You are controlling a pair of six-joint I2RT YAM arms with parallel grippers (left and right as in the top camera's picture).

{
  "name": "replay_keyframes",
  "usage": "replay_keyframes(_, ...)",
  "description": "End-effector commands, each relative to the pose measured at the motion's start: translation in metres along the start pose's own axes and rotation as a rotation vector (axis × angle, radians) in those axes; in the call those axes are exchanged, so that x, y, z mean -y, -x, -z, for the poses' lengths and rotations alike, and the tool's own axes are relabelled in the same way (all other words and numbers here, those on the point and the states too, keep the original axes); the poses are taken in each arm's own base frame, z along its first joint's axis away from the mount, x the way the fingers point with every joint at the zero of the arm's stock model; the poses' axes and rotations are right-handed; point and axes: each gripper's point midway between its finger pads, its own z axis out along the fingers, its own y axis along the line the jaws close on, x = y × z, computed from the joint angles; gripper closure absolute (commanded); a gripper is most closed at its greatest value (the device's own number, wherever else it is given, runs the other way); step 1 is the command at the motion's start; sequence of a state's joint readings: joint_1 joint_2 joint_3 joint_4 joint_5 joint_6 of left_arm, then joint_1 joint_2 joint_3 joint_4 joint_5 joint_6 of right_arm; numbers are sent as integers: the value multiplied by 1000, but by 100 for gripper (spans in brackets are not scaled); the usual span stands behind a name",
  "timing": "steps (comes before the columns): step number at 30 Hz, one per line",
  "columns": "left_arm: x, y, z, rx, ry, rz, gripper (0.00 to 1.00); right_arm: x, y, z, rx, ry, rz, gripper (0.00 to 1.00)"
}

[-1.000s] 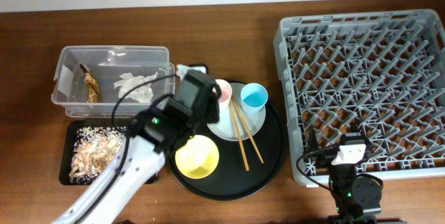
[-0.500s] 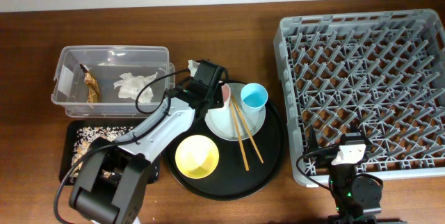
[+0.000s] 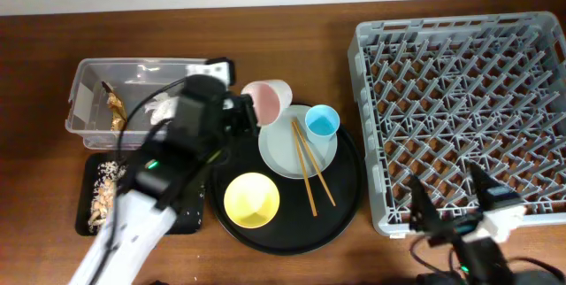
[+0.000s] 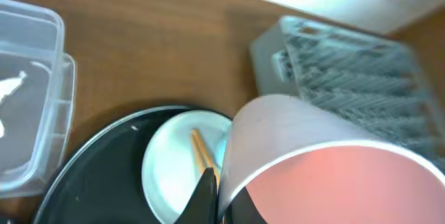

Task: Sort waste into correct bins and load items into the dishwasher rack
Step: 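Grasp the pink cup with the left gripper and lift it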

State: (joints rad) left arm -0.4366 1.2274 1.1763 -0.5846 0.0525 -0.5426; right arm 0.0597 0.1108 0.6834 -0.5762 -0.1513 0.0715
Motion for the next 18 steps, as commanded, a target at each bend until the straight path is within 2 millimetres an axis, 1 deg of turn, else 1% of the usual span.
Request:
replay_keyframes(1,38,-3,54,-98,-364,45,99,-45,30,8,-130,240,-42,1)
replay_keyframes(2,49,-5,70,-142,-494,57,95,-63,31,6,-221,350,-77,1)
replay_keyframes(3,55,-4,80,-166,-576,62,95,-77,29,4,-301,440,-117,1)
replay_keyframes(4,62,-2,94,-191,-695,46,96,-94,28,-2,-391,561,-176,2)
replay_keyframes(5,70,-2,107,-213,-807,17,96,-106,28,-13,-455,662,-231,1)
replay_keyframes(6,77,-3,116,-238,-906,-19,95,-110,24,-23,-505,708,-272,1)
replay_keyframes(8,83,-7,121,-261,-999,-73,95,-116,15,-39,-582,783,-346,1)
replay_keyframes(9,82,-8,116,-266,-1015,-88,95,-132,21,-38,-566,972,-359,1)
replay_keyframes(10,80,-8,111,-268,-1014,-91,95,-140,27,-38,-554,1109,-393,2)
replay_keyframes(12,77,-8,102,-273,-1014,-96,95,-141,21,-49,-591,1169,-462,8)
replay_keyframes(13,78,-10,96,-275,-1014,-111,95,-142,22,-50,-575,1220,-465,11)
replay_keyframes(15,84,-17,89,-294,-1029,-138,95,-144,26,-48,-539,1296,-471,12)
replay_keyframes(18,96,-25,82,-316,-1050,-173,96,-144,27,-46,-536,1297,-466,13)
